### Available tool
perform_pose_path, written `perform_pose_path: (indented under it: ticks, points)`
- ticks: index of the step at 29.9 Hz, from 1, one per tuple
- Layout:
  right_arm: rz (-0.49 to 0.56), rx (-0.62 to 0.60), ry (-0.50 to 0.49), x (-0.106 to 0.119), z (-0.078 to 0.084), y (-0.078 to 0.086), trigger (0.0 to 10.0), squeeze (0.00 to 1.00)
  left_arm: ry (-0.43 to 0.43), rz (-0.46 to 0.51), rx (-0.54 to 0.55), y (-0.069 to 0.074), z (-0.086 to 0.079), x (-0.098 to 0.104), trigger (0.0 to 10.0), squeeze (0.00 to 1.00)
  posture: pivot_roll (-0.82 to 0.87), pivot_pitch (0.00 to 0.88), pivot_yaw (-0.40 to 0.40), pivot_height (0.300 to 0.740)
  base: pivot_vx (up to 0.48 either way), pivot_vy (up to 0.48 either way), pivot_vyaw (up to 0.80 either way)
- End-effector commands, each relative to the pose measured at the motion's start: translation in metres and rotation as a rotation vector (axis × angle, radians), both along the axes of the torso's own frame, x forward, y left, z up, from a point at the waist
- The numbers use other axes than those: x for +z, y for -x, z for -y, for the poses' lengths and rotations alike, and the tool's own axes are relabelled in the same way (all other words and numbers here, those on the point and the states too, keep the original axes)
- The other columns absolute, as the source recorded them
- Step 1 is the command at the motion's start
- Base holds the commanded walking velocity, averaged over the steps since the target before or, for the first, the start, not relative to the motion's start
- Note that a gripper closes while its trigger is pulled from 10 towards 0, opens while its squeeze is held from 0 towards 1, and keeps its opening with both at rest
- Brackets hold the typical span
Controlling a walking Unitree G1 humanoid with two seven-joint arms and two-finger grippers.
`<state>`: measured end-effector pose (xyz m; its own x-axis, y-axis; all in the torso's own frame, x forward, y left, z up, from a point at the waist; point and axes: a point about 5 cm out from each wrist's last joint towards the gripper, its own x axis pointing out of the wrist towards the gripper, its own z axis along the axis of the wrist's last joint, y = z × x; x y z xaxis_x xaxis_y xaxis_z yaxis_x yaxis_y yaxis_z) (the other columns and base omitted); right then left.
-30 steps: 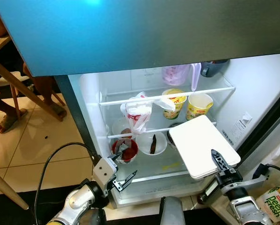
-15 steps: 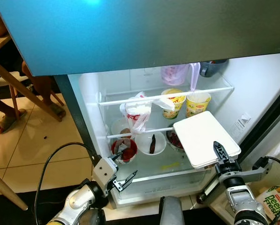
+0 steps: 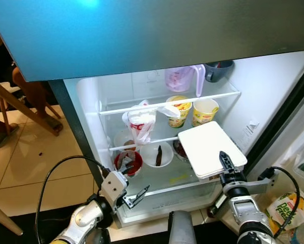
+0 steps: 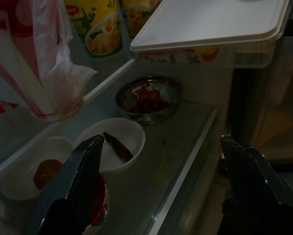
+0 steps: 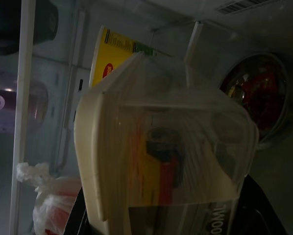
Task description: Restocking fridge
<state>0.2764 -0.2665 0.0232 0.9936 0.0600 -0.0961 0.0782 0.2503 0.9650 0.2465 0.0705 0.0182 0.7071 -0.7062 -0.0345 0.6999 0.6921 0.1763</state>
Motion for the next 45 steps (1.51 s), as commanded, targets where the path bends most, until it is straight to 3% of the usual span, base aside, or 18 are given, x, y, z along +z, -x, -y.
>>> perform_pose_path:
  ticks: [1, 14, 18, 29, 37, 39, 45]
  points:
    - [0.008, -0.010, -0.019, 0.005, -0.009, -0.011, 10.0, 0.00, 0.000, 0.009, -0.012, 0.000, 0.001, 0.001, 10.0, 0.00, -0.13, 0.000, 0.004, 0.585, 0.000, 0.000, 0.00]
    - [-0.035, -0.024, -0.068, 0.005, -0.025, -0.022, 10.0, 0.00, 0.001, 0.009, -0.015, -0.001, 0.002, 0.002, 10.0, 0.00, -0.13, 0.000, 0.005, 0.585, 0.000, 0.000, 0.00]
    - [-0.017, 0.002, -0.099, 0.006, -0.037, -0.026, 10.0, 0.00, 0.000, 0.010, -0.013, 0.000, 0.001, 0.001, 10.0, 0.00, -0.13, 0.000, 0.005, 0.585, 0.000, 0.000, 0.00]
    - [0.068, 0.026, -0.172, 0.015, -0.044, -0.032, 10.0, 0.00, -0.002, 0.011, -0.014, 0.000, 0.001, 0.001, 10.0, 0.00, -0.12, 0.000, 0.005, 0.585, 0.000, 0.000, 0.00]
    - [0.034, 0.103, -0.128, 0.006, -0.043, -0.021, 10.0, 0.00, -0.008, 0.006, -0.009, 0.002, -0.002, -0.001, 10.0, 0.00, -0.12, 0.000, 0.001, 0.585, 0.000, 0.000, 0.00]
    - [0.009, 0.135, -0.115, -0.001, -0.037, -0.010, 10.0, 0.00, -0.011, 0.004, -0.009, 0.002, -0.002, -0.001, 10.0, 0.00, -0.12, 0.000, -0.003, 0.585, 0.000, 0.000, 0.00]
    - [0.061, 0.139, -0.154, -0.001, -0.026, 0.000, 10.0, 0.00, -0.016, 0.001, -0.007, 0.002, -0.005, -0.002, 10.0, 0.00, -0.13, 0.000, 0.002, 0.585, 0.000, 0.000, 0.00]
